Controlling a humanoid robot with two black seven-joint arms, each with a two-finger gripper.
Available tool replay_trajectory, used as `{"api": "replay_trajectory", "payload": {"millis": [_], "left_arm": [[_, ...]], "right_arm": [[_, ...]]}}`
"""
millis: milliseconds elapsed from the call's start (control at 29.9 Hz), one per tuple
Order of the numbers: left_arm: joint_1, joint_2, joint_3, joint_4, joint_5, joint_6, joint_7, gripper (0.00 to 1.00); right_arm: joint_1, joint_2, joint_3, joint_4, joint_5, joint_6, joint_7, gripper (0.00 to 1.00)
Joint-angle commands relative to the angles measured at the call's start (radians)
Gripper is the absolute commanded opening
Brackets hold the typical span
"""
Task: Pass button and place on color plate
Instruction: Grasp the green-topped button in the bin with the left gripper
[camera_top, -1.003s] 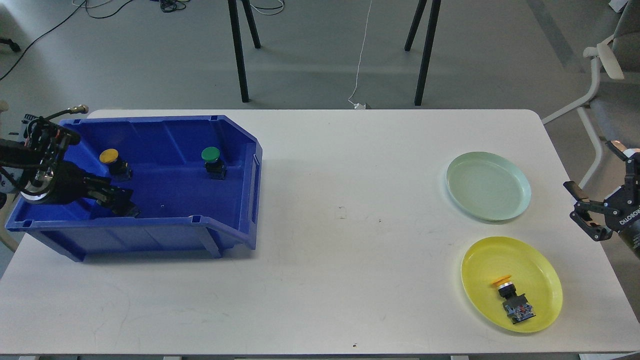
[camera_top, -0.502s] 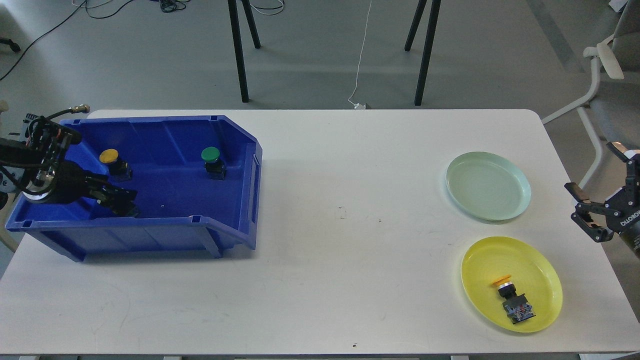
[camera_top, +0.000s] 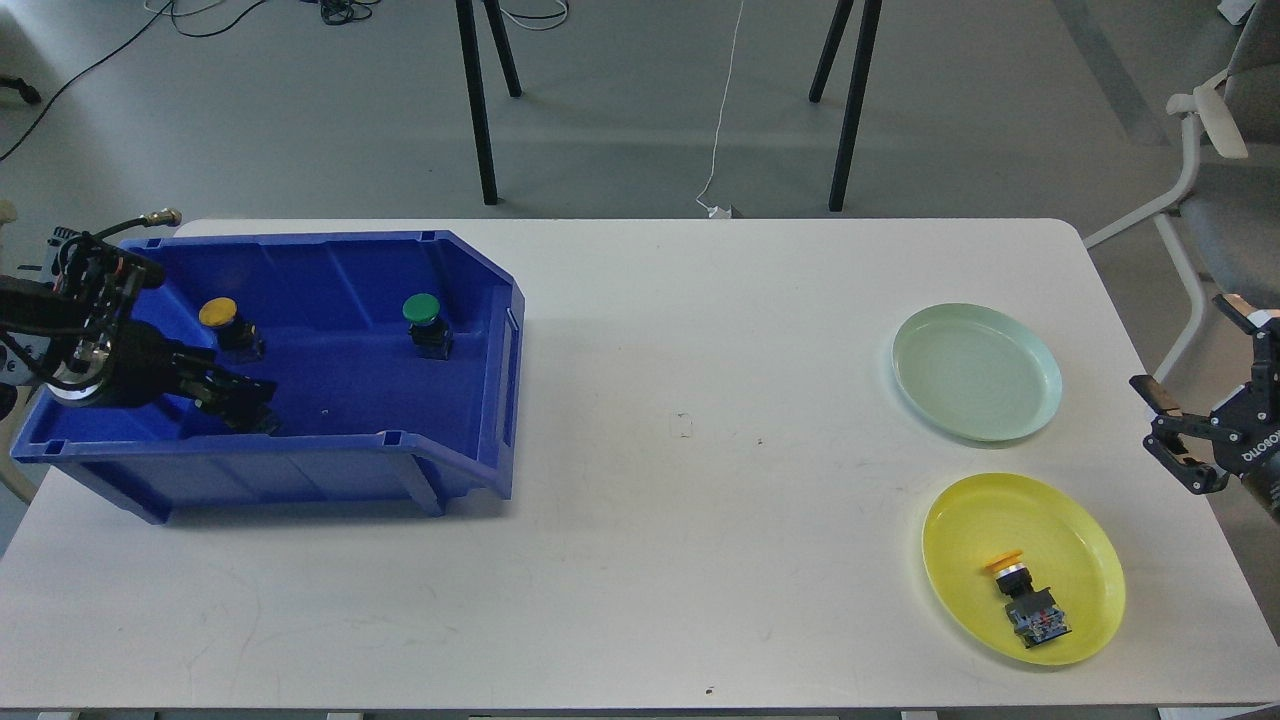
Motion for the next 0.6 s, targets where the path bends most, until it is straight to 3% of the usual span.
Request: {"api": "replay_trajectory", "payload": {"millis": [0, 569], "left_arm": [[-0.002, -0.003, 0.000, -0.001, 0.000, 0.000, 0.000, 0.83], [0.001, -0.001, 0.002, 0.000, 0.000, 0.000, 0.000, 0.83]], "right_arm": [[-0.003, 0.000, 0.000, -0.008, 0.000, 0.010, 0.000, 1.00], [-0.003, 0.001, 0.000, -0.013, 0.001, 0.015, 0.000, 1.00]]}}
